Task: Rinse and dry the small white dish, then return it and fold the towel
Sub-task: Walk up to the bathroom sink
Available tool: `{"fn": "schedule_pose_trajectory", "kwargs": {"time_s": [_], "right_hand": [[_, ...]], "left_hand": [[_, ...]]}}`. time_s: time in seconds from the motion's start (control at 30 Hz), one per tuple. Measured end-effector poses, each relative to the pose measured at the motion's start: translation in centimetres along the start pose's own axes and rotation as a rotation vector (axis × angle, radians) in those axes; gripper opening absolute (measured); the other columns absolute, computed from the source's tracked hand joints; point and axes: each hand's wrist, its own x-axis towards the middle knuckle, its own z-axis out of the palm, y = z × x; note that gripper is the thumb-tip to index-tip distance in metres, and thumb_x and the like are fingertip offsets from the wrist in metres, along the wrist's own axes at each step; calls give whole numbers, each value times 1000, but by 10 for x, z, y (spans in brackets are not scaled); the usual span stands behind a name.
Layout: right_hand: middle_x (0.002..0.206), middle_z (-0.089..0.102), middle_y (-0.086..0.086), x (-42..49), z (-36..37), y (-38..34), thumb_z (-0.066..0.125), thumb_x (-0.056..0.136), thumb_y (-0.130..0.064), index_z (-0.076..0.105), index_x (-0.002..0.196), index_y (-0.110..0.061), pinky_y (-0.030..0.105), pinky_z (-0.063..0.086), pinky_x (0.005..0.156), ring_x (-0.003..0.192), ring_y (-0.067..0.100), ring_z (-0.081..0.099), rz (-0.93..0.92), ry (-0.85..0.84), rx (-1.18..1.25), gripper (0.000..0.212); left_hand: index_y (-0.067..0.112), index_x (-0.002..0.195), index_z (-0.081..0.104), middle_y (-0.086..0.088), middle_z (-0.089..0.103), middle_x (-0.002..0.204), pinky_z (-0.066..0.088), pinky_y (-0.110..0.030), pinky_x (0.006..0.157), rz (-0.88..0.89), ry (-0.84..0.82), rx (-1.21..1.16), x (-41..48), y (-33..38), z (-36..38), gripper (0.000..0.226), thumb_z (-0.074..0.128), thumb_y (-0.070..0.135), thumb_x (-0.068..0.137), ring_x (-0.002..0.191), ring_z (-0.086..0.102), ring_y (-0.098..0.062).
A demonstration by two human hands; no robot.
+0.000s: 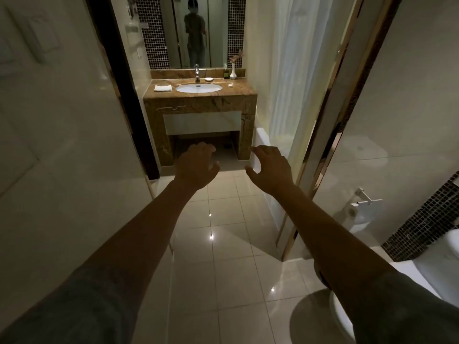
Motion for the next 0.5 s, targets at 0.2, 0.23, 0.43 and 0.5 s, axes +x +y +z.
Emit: {"fn": "schedule_pose_trajectory", "kwargs": {"time_s": [0.2,0.23,0.43,0.5], "right_hand": [[139,53,6,12,11,15,57,88,-46,44,138,-22,40,42,99,129,24,44,-11,12,12,57],[139,53,6,16,13,16,57,88,-45,43,139,-22,40,42,99,129,25,44,-16,13,18,58],[140,52,6,48,33,20,59,88,-44,41,140,-21,42,42,101,130,26,44,-22,11,42,60],[141,51,6,64,41,23,60,88,-43,42,140,-21,42,42,101,131,26,44,-23,9,41,60]], "left_hand": [[13,122,54,-10,60,118,52,-40,83,-5,16,14,10,-3,13,40,55,35,88,106,58,-27],[12,121,54,-10,60,118,51,-40,83,-12,24,9,13,-6,14,40,55,34,88,106,58,-27],[12,119,56,-10,60,117,50,-38,83,-40,35,13,39,-18,34,38,56,33,88,106,57,-27],[12,119,56,-10,60,117,51,-39,84,-52,28,16,52,-25,44,38,56,34,88,106,56,-27]]}}
